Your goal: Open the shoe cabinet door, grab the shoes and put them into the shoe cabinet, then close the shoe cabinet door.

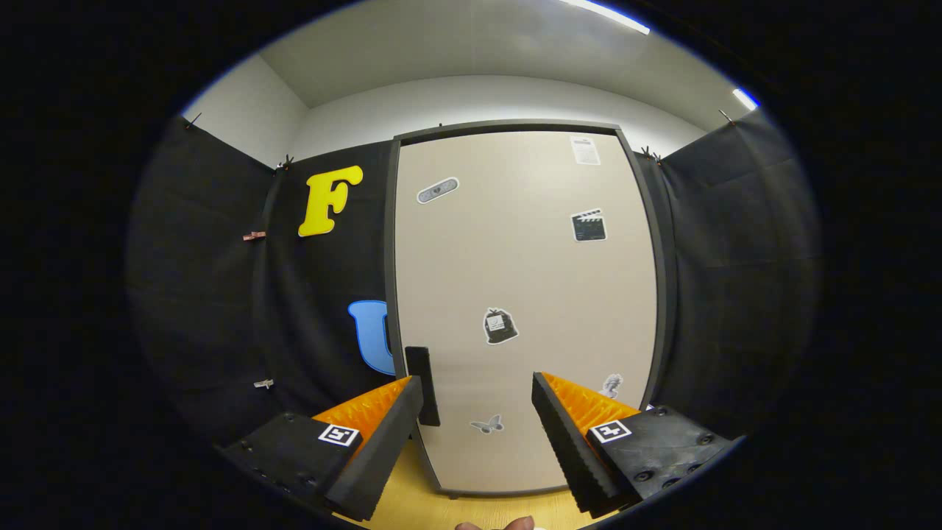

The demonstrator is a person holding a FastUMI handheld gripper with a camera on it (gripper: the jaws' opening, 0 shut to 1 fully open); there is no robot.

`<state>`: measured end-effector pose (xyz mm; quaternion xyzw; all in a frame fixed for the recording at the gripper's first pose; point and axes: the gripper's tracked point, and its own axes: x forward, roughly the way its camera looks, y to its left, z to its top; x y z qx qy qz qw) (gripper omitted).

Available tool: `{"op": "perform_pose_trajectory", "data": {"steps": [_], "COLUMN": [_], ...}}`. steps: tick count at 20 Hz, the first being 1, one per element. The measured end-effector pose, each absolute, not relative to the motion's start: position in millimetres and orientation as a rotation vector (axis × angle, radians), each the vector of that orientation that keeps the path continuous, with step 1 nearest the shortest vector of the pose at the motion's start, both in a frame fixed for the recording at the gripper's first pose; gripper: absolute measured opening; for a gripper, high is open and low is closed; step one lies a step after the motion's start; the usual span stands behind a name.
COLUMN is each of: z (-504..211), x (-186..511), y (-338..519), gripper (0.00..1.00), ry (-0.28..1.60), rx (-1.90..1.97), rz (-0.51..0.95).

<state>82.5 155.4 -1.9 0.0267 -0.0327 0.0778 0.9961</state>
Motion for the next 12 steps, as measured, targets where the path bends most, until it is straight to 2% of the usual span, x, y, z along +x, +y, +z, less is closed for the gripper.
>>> {"op": "perform_pose_trajectory", "data": {"steps": [12], "z": [-69], "x": [180], "y": [224], "gripper": [0.98], "ry": [0.027], "rx": [0.022], "rz": [0.161]}}
